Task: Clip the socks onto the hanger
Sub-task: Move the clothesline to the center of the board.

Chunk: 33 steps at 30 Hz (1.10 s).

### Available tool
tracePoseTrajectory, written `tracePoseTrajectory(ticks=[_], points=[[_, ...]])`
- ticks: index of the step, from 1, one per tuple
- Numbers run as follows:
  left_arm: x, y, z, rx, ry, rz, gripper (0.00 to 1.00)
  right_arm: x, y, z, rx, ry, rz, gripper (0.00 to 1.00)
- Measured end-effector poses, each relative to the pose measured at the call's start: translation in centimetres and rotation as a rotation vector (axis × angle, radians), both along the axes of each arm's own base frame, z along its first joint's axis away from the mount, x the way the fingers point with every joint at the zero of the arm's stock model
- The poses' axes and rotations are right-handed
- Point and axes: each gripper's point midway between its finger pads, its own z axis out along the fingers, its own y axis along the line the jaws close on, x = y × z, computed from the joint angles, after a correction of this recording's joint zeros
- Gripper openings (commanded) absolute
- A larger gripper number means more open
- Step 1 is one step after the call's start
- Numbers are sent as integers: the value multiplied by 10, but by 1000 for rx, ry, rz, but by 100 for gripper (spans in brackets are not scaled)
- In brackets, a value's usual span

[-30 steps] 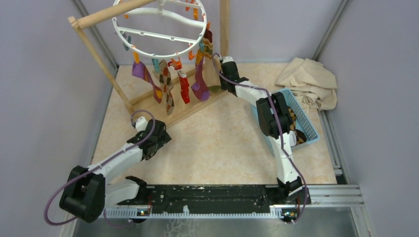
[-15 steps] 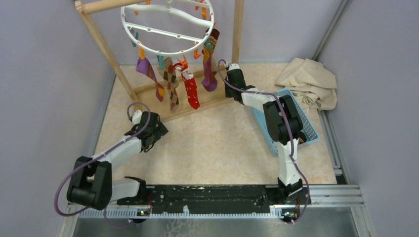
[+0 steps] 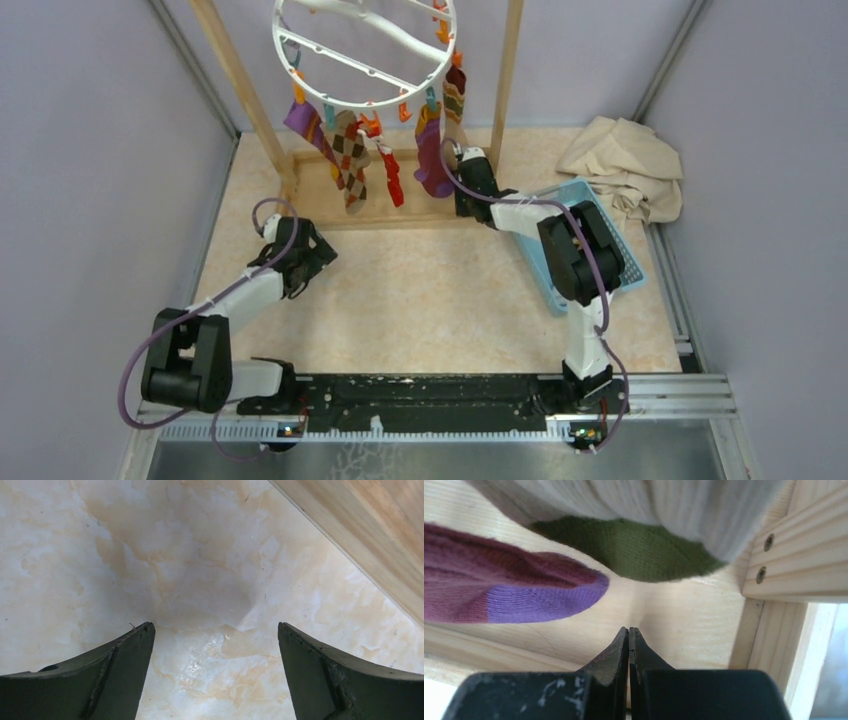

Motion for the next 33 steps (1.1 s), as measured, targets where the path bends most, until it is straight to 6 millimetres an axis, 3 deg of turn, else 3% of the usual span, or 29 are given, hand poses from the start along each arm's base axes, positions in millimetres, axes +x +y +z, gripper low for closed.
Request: tracePoseTrajectory(ticks=[5, 9, 14, 18, 23, 25, 28, 30, 33], points=[[5, -2, 13, -8, -49, -12, 98, -17, 1, -1, 4, 29, 1, 0], [6, -5, 22, -21, -76, -32, 98, -22, -1, -1, -13, 44, -7, 12], [7, -11, 37, -42, -121, -67, 98, -26, -10, 5, -55, 64, -30, 43], [7, -13, 53, -45, -173, -94, 98, -32, -15, 22, -71, 67, -27, 46], [10, -14, 66, -41, -221, -114, 98, -35, -16, 70, -30, -9, -31, 44], [14, -15, 65, -39, -206, -114, 98, -36, -17, 93, -4, -54, -32, 30], [29, -17, 68, -33, -176, -109, 98, -46, -20, 118, 34, -101, -25, 0], [43, -18, 73, -29, -176, -102, 98, -55, -21, 124, 52, -110, -8, 0], [64, -19, 76, -20, -173, -91, 98, -72, -24, 107, 57, -79, 12, 0]])
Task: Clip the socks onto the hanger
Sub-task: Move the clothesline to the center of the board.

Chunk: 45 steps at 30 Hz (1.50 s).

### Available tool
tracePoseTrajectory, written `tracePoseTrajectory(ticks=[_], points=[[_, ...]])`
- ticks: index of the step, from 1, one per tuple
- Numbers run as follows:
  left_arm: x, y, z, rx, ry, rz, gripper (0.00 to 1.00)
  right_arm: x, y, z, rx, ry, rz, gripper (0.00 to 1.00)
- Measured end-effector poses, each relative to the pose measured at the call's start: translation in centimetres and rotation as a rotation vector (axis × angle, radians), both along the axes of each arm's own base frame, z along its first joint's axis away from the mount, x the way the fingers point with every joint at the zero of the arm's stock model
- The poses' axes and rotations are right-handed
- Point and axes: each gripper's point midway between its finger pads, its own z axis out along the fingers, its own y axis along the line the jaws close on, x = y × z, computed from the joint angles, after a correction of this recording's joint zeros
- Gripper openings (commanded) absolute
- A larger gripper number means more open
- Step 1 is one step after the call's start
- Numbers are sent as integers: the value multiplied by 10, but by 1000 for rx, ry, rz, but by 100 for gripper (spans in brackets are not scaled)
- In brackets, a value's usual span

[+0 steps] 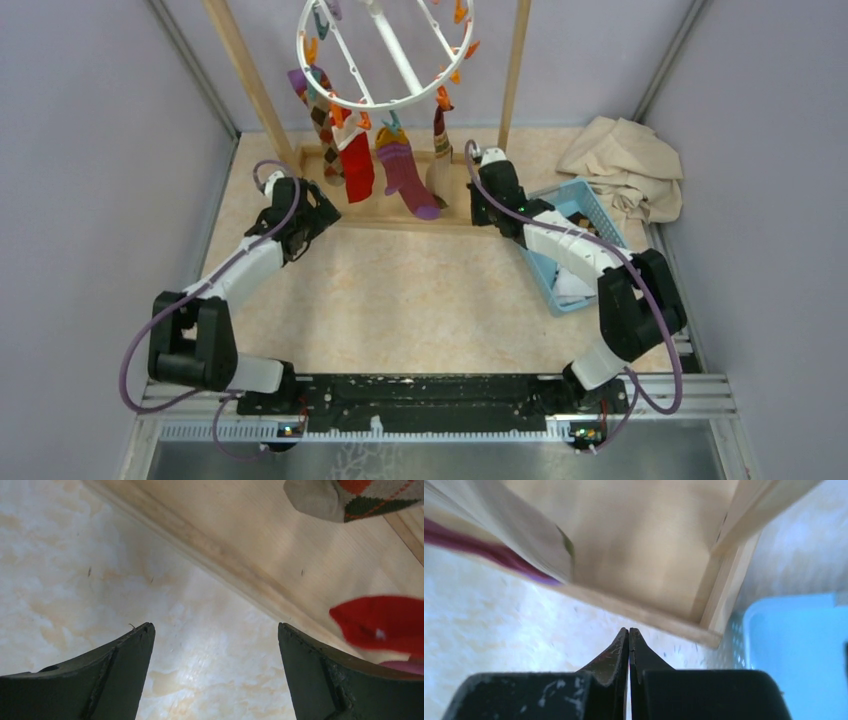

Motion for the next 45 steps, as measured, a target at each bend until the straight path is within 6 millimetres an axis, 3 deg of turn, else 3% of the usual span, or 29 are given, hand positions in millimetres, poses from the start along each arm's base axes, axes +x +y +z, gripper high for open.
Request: tracePoseTrajectory(ticks=[4, 7, 11, 17, 21, 28, 33, 35, 38, 42, 45], points=[[25, -3, -9, 5, 29, 5, 98, -30, -10, -53, -51, 119, 24, 0], [33, -5, -24, 4, 69, -2, 98, -46, -16, -80, -81, 184, 29, 0], [31, -10, -47, -7, 131, -22, 98, -47, -17, -96, -96, 213, 27, 0], [24, -14, -60, -29, 154, -39, 98, -36, -12, -127, -94, 268, 2, 0], [11, -12, -73, -35, 193, -40, 98, -14, -8, -126, -44, 256, -27, 0], [4, -11, -69, -71, 173, -33, 97, -3, -12, -128, -8, 274, -49, 0], [-2, -9, -34, -141, 97, 41, 95, -3, -12, -129, -2, 275, -46, 0], [0, -2, -13, -166, 33, 115, 94, -4, -12, -129, -2, 276, -45, 0], [0, 9, 0, -187, -11, 225, 94, -4, -12, -129, -2, 276, -45, 0], [0, 26, -11, -208, 36, 392, 81, -4, -12, -129, -1, 276, -44, 0], [4, 36, -26, -228, 93, 490, 84, -4, -12, -129, 1, 277, -43, 0]])
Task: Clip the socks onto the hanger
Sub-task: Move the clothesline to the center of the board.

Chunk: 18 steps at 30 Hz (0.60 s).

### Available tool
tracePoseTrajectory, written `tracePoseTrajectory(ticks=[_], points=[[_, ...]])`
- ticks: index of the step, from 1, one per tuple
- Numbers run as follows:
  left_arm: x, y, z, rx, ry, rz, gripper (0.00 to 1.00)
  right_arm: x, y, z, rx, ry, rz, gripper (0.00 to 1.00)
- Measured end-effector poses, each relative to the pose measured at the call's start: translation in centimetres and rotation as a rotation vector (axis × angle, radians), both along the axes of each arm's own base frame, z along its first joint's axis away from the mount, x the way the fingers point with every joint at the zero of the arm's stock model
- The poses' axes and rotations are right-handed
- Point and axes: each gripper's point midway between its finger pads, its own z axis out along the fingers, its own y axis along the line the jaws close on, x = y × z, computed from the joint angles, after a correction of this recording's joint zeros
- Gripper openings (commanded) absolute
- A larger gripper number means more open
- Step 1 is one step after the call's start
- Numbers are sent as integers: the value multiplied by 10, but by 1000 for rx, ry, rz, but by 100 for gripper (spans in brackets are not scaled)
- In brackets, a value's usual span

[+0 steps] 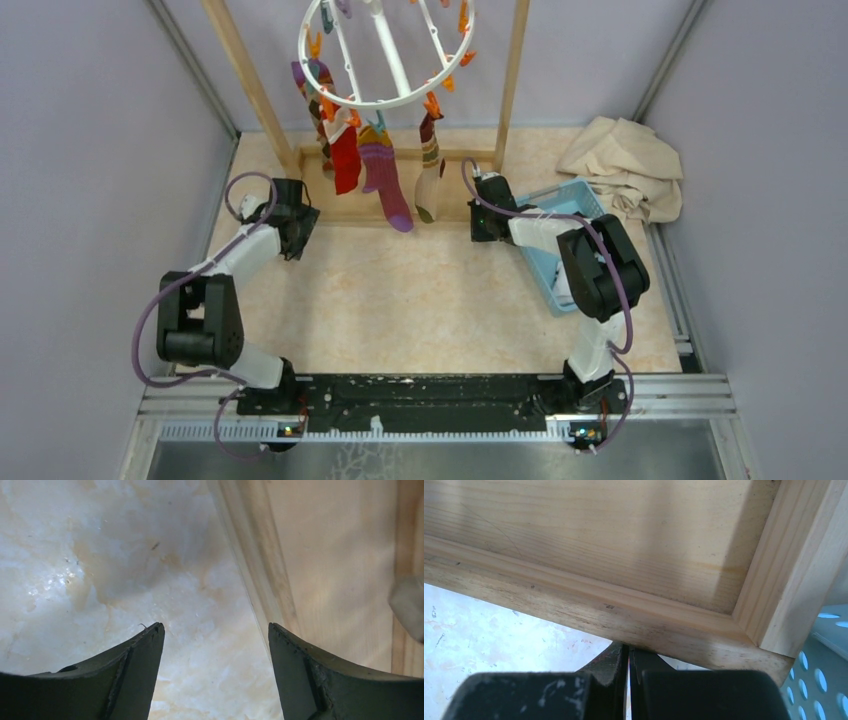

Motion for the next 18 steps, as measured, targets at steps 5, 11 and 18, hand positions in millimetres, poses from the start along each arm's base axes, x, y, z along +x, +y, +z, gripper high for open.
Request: tracePoseTrajectory(ticks=[5, 11, 18], points=[[6, 19, -28, -31, 83, 82, 90, 0, 0, 0, -1, 0, 4, 0], [13, 28, -38, -60, 87, 84, 90, 0, 0, 0, -3, -1, 7, 0], [24, 23, -29, -109, 19, 27, 88, 0, 0, 0, -1, 0, 8, 0]])
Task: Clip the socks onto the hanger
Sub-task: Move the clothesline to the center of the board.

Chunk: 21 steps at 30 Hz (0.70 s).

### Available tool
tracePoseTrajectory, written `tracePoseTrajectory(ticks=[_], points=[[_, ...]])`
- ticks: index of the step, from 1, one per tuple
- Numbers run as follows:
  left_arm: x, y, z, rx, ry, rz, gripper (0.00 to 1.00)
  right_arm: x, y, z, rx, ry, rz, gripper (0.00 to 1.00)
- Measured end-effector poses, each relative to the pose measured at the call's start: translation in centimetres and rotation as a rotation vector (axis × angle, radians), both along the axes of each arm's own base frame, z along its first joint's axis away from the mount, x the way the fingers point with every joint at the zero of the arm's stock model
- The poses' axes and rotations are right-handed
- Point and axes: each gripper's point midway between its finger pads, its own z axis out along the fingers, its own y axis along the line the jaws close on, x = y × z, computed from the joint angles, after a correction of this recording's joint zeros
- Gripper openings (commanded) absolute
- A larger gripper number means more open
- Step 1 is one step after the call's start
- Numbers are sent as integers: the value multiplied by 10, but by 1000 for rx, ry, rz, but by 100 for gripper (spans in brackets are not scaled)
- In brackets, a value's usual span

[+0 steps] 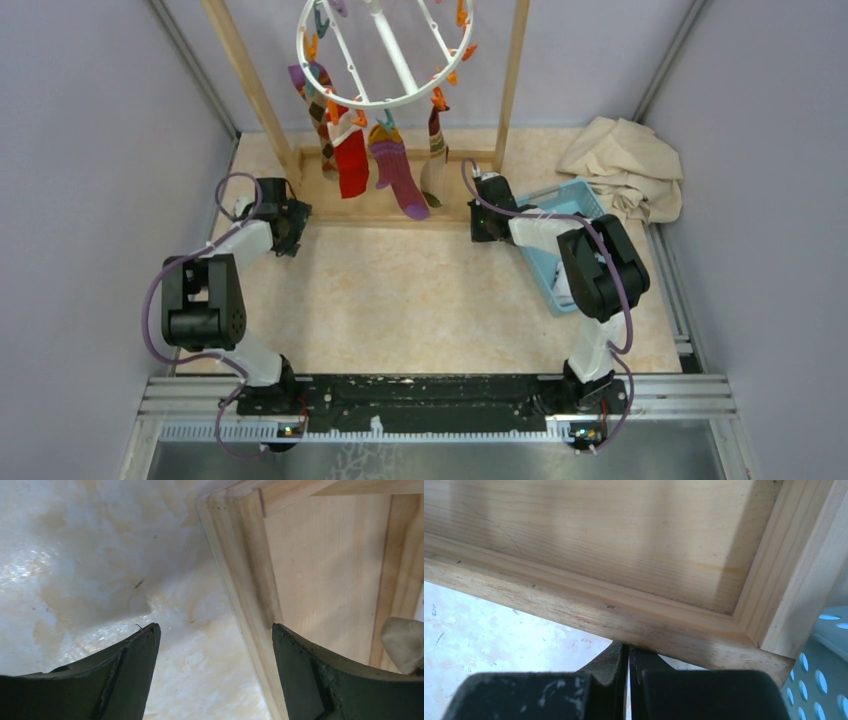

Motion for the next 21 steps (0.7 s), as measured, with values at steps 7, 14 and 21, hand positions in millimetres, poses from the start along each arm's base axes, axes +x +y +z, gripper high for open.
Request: tracePoseTrajectory(ticks=[7, 14, 21], points=[[19, -4, 18, -23, -65, -18, 88, 0, 0, 0, 3, 2, 1, 0], [41, 1, 23, -11, -74, -2, 92, 1, 0, 0, 24, 9, 2, 0], [32, 14, -12, -14, 27, 34, 94, 5, -1, 0, 63, 22, -18, 0]])
